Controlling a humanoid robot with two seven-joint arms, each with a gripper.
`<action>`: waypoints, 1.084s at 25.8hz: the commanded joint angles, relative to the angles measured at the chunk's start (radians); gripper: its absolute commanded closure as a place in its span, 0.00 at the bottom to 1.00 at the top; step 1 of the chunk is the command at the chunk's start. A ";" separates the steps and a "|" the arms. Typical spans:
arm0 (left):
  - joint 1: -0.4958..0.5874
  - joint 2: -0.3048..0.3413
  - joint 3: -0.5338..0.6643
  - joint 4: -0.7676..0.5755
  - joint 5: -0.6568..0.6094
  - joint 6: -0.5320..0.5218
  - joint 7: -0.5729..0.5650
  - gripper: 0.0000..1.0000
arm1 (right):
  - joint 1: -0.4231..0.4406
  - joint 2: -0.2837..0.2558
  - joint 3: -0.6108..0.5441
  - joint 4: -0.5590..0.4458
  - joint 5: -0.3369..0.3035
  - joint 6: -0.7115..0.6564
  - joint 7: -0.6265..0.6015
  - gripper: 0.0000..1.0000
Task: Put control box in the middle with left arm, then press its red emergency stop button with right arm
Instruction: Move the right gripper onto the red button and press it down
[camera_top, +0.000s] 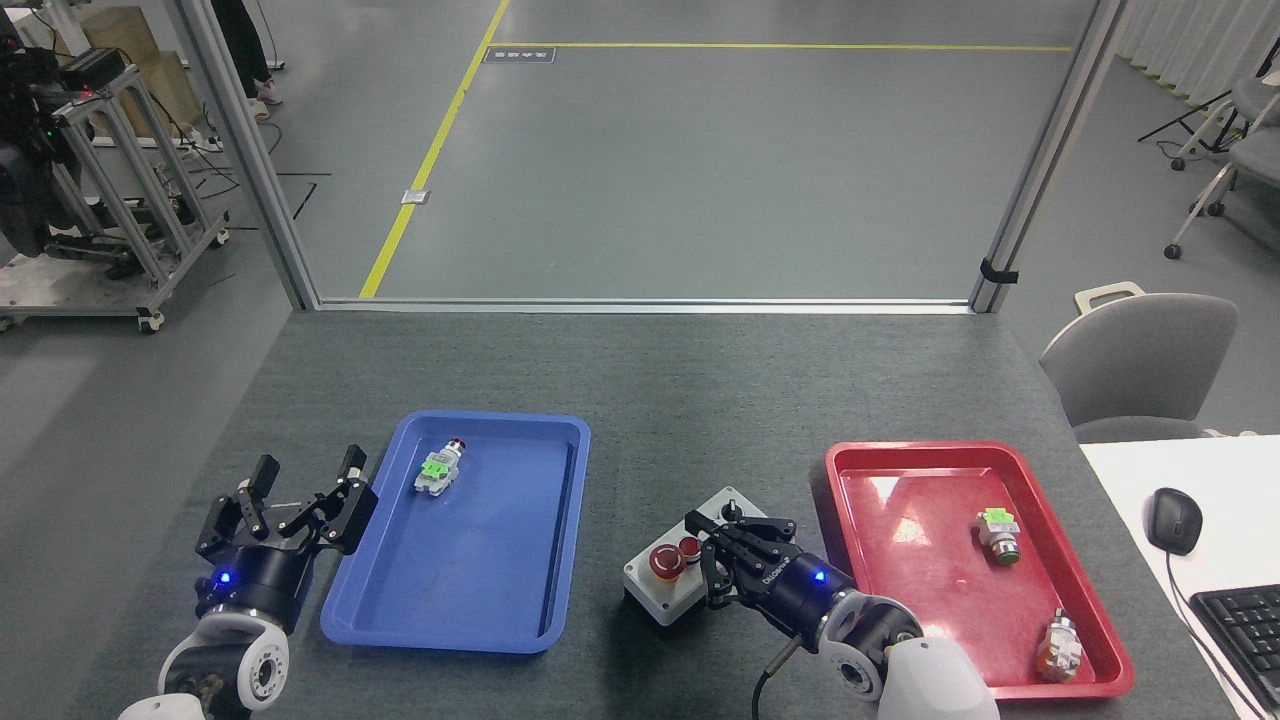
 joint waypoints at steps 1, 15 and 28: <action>-0.006 -0.004 0.003 0.003 0.001 -0.010 -0.006 0.01 | -0.003 0.022 0.001 0.005 0.001 0.001 0.001 1.00; -0.004 -0.004 0.003 0.018 -0.001 -0.010 -0.008 0.01 | -0.037 0.054 0.058 0.111 0.003 0.001 0.001 1.00; 0.005 -0.018 -0.008 0.055 0.001 -0.019 0.001 0.01 | -0.029 0.057 0.069 0.115 0.001 0.002 0.002 1.00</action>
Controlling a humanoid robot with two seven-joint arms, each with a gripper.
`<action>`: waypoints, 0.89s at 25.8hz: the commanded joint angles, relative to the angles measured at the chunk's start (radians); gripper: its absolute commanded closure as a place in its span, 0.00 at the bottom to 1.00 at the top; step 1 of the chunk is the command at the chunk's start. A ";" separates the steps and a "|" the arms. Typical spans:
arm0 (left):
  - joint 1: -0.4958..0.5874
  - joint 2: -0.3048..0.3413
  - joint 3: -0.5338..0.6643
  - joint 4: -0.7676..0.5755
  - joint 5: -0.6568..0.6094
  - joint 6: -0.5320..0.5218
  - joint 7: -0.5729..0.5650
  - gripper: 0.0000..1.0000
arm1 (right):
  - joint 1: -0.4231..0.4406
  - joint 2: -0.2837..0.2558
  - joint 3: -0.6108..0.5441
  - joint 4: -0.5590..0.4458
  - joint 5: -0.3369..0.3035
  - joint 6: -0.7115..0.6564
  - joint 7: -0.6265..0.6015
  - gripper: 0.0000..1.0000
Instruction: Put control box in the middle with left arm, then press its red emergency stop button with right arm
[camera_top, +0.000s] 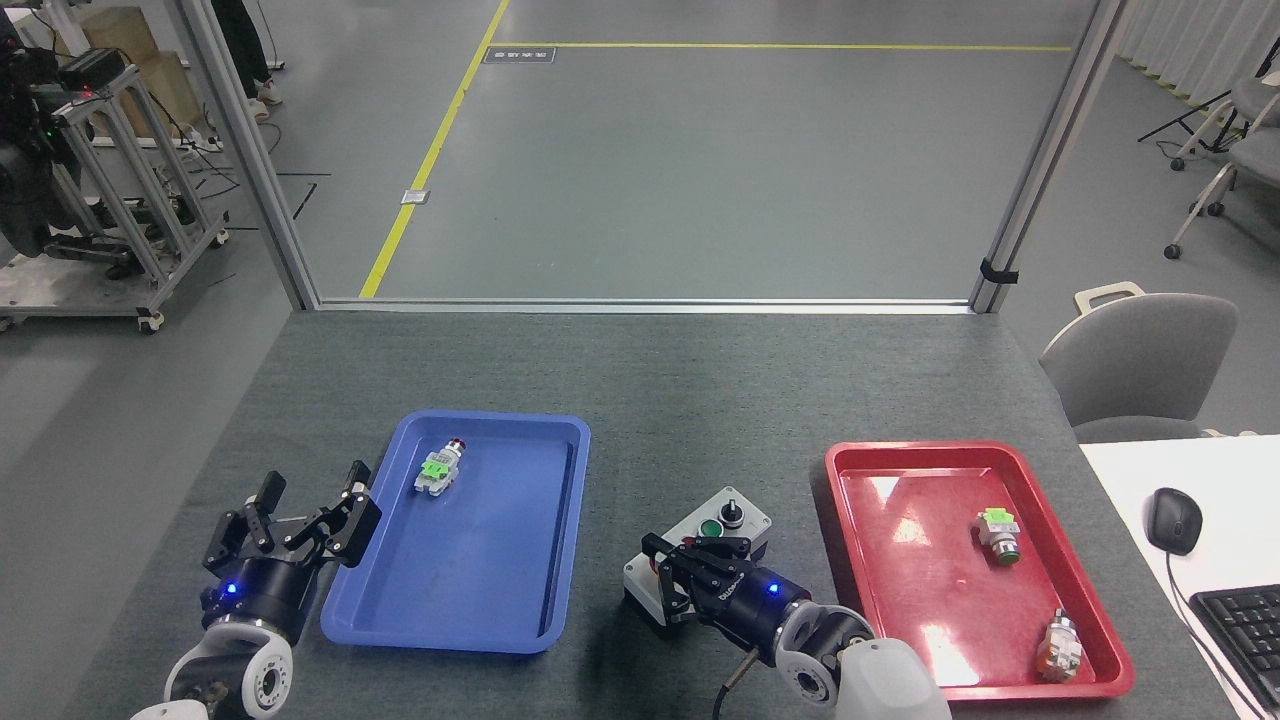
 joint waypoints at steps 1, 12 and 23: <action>0.002 -0.023 -0.010 0.007 -0.001 -0.006 0.002 0.01 | 0.006 -0.001 0.004 0.005 0.000 0.001 0.000 1.00; 0.045 -0.116 -0.011 0.045 -0.020 -0.006 0.014 0.01 | 0.011 -0.007 0.004 0.025 0.000 0.001 0.000 1.00; 0.047 -0.125 -0.010 0.048 -0.001 -0.005 0.051 0.01 | 0.001 0.002 -0.016 0.017 -0.016 0.016 -0.013 0.82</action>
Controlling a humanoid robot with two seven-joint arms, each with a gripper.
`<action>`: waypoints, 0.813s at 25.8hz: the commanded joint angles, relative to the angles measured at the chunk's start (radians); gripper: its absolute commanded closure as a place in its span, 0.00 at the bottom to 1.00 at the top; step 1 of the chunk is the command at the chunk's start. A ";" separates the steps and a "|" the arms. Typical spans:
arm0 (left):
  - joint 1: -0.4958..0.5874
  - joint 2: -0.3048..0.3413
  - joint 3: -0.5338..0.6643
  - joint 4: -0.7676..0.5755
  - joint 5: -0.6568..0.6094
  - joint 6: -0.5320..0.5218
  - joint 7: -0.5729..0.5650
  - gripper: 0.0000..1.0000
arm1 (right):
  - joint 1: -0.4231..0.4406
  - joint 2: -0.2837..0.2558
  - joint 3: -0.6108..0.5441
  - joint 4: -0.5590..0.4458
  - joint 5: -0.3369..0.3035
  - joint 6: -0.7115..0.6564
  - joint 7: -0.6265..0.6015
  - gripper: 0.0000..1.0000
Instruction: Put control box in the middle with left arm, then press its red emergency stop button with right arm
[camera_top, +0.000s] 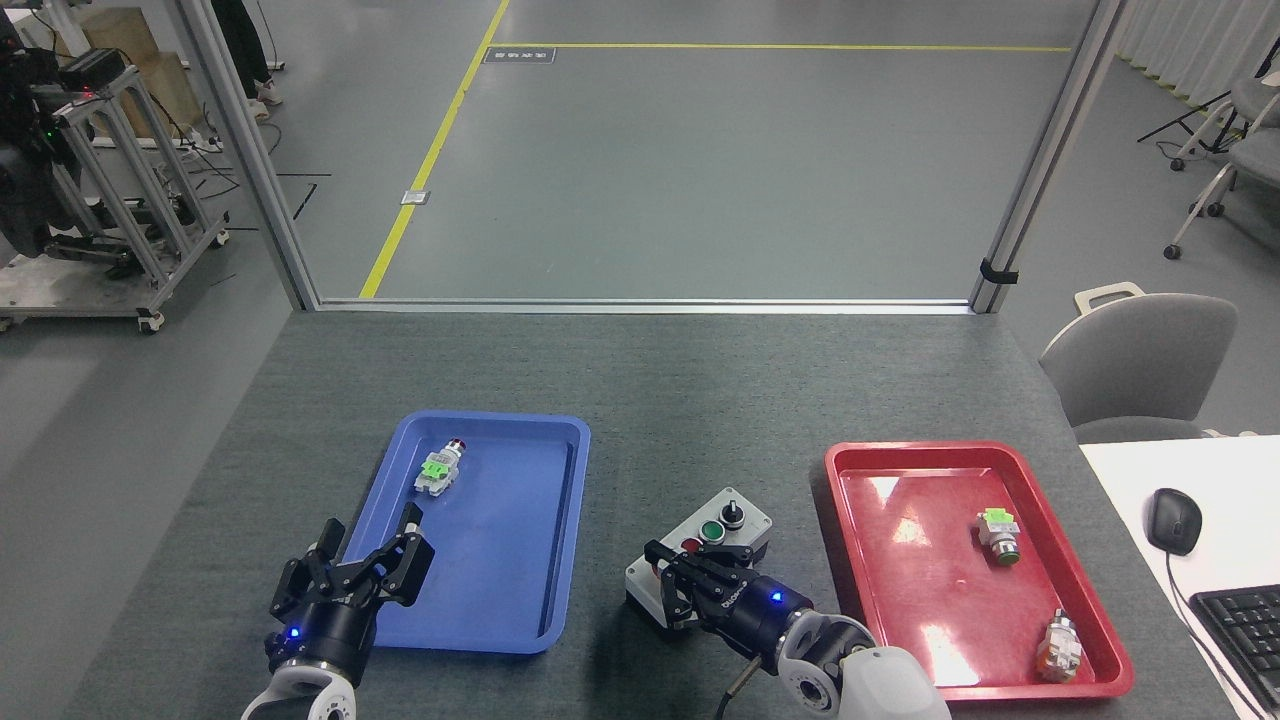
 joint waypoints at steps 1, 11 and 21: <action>0.000 0.000 0.000 0.000 0.001 0.000 0.001 0.01 | -0.014 0.007 -0.011 -0.034 -0.008 0.039 0.013 0.56; 0.000 0.000 0.000 0.000 0.001 0.000 0.002 0.01 | -0.041 -0.086 -0.295 -0.134 -0.117 0.193 0.009 0.00; 0.000 0.000 0.000 0.000 0.000 0.000 0.001 0.01 | 0.121 -0.121 -0.525 -0.283 -0.108 0.210 0.000 0.00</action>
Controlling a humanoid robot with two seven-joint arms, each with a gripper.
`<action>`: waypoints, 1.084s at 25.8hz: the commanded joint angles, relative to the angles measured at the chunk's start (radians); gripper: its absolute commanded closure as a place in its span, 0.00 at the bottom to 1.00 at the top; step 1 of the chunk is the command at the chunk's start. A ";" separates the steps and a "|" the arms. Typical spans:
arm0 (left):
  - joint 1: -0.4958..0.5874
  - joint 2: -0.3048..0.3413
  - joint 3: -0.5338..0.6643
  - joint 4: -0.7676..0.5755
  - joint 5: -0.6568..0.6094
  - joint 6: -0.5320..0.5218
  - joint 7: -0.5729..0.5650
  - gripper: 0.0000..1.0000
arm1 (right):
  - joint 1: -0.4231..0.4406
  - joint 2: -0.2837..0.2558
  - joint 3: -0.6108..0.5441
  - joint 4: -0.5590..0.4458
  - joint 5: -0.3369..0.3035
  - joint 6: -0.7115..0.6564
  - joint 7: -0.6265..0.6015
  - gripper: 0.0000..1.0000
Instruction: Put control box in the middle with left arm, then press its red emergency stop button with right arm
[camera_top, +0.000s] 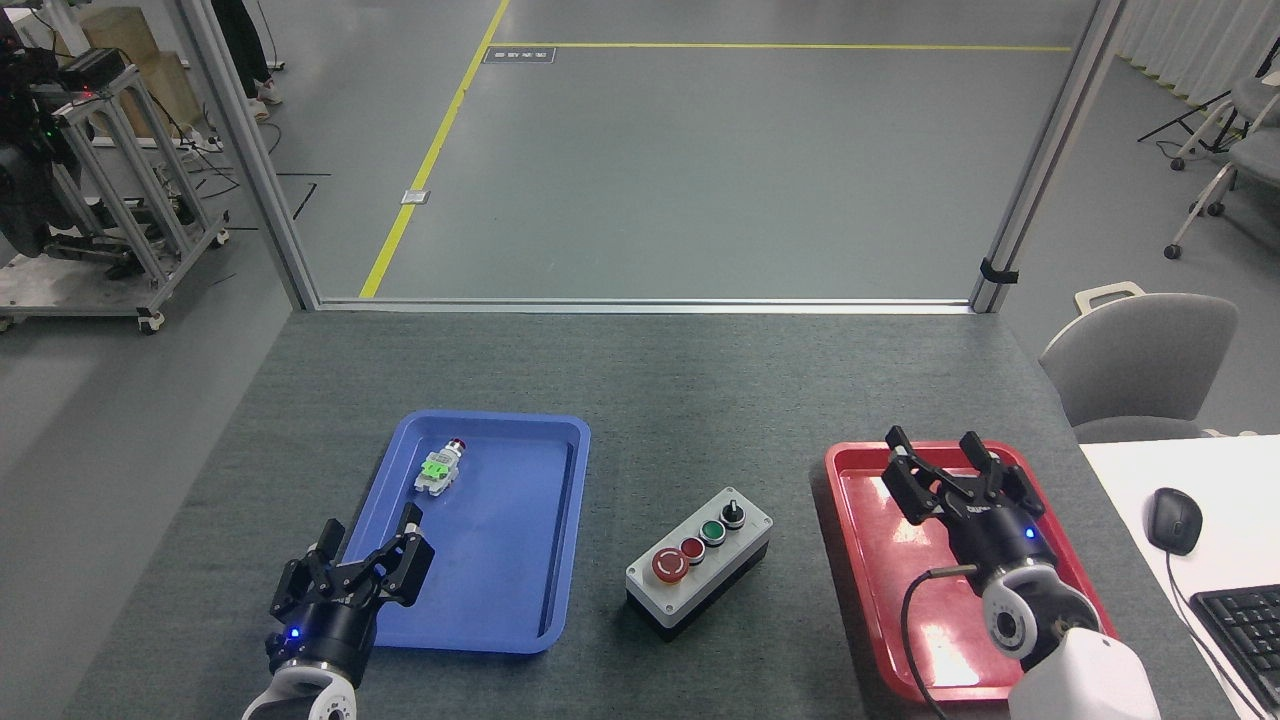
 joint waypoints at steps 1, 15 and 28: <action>0.000 0.000 0.000 0.000 0.000 0.000 0.000 0.01 | 0.088 0.000 -0.029 -0.078 0.004 0.029 -0.003 0.00; 0.000 0.000 0.000 0.000 0.000 0.000 0.001 0.01 | 0.100 0.017 -0.026 -0.126 0.091 0.165 -0.017 0.00; 0.000 0.000 0.000 0.000 0.000 0.000 0.001 0.01 | 0.094 0.017 -0.015 -0.123 0.104 0.170 -0.017 0.00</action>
